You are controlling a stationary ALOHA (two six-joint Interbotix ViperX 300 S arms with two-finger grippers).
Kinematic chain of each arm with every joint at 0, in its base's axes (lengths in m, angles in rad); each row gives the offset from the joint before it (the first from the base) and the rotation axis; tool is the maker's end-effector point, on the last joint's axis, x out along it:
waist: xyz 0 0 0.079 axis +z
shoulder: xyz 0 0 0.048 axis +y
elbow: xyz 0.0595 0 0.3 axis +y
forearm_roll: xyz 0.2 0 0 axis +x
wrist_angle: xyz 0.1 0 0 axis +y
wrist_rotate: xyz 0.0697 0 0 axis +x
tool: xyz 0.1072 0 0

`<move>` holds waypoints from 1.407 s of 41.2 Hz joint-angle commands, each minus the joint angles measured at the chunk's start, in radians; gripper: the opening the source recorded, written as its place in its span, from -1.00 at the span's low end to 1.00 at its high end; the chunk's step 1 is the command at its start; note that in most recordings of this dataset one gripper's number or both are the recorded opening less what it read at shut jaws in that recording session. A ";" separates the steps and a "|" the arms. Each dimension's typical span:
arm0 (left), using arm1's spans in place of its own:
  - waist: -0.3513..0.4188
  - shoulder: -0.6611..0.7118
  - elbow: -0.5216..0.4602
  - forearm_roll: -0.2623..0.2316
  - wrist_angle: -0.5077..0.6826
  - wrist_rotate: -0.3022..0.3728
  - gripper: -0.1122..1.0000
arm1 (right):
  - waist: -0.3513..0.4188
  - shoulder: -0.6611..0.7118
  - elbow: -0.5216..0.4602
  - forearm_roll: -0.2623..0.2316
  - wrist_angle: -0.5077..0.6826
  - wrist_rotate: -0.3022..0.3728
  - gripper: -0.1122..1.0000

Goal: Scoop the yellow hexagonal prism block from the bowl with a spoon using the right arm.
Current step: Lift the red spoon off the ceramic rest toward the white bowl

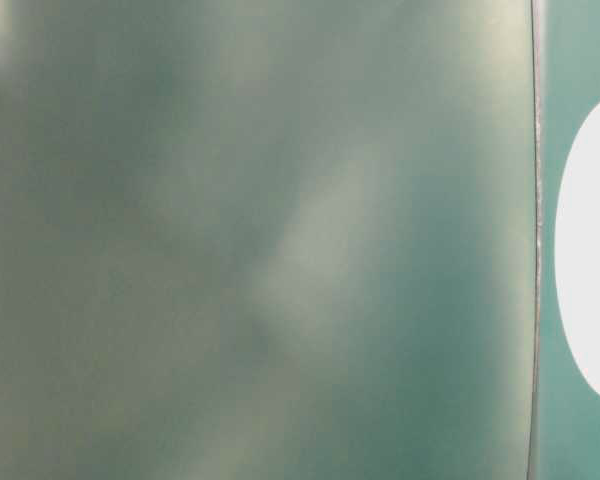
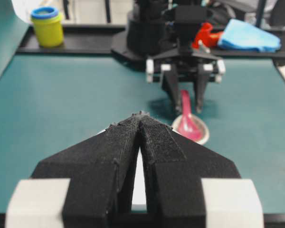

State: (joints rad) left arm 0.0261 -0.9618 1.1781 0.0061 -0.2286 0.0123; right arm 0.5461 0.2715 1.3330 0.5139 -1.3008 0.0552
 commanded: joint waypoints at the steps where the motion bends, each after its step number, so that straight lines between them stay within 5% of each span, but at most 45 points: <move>1: 0.002 0.009 -0.028 0.003 -0.005 0.002 -0.74 | 0.005 -0.014 0.002 0.000 -0.011 0.002 0.06; 15: 0.002 0.009 -0.028 0.003 -0.005 0.002 -0.74 | 0.005 -0.014 0.003 0.003 -0.009 0.002 -0.09; 24: 0.002 0.011 -0.028 0.003 -0.005 0.002 -0.74 | 0.005 -0.014 0.003 0.000 -0.008 0.002 -0.36; 42: 0.000 0.011 -0.028 0.003 0.011 0.002 -0.74 | 0.005 -0.143 0.020 -0.002 0.029 -0.006 -0.36; 50: 0.002 0.011 -0.029 0.003 0.015 0.002 -0.74 | -0.014 -0.333 0.018 0.000 0.166 -0.055 -0.36; 58: 0.002 0.011 -0.028 0.003 0.015 0.002 -0.74 | -0.086 -0.554 -0.020 0.000 0.462 -0.172 -0.36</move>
State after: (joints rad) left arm 0.0245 -0.9587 1.1781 0.0061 -0.2086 0.0123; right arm 0.4863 -0.1994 1.3392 0.5139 -0.9373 -0.0874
